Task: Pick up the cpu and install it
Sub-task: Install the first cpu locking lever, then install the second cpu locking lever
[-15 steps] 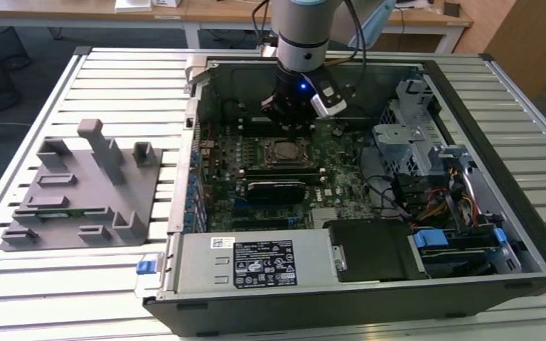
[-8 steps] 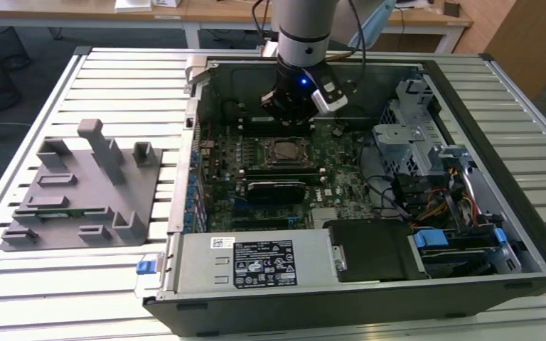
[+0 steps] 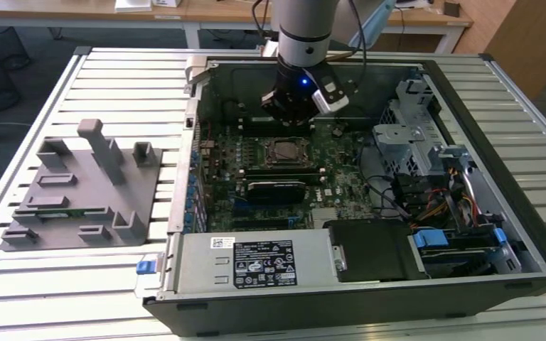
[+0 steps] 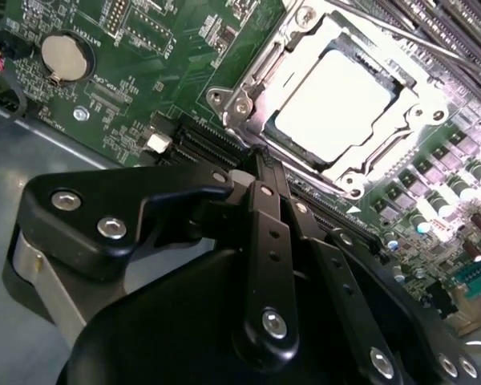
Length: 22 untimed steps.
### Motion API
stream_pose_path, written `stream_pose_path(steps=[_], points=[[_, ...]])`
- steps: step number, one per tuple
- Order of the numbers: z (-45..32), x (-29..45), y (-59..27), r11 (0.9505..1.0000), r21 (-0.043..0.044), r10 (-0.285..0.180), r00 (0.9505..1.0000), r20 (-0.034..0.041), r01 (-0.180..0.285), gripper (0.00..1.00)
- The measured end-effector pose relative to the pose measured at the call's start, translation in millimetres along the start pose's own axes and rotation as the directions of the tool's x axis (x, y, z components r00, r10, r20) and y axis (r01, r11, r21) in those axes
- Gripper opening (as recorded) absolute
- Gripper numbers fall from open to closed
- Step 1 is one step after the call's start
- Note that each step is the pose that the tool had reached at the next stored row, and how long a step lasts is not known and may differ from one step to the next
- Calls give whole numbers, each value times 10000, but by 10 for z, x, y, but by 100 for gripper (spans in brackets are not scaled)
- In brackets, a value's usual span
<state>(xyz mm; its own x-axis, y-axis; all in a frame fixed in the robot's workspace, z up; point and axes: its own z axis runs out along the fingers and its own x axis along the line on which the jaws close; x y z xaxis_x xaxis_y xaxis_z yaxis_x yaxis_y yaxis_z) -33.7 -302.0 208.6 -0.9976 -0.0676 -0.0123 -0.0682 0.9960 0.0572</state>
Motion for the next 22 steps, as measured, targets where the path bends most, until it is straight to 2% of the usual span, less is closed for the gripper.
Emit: stream_pose_path(steps=[11,22], points=[[-2,2,-31,10000,0,0,10000,0,0,11],[-9,9,-146,10000,1,0,10000,-1,0,11]])
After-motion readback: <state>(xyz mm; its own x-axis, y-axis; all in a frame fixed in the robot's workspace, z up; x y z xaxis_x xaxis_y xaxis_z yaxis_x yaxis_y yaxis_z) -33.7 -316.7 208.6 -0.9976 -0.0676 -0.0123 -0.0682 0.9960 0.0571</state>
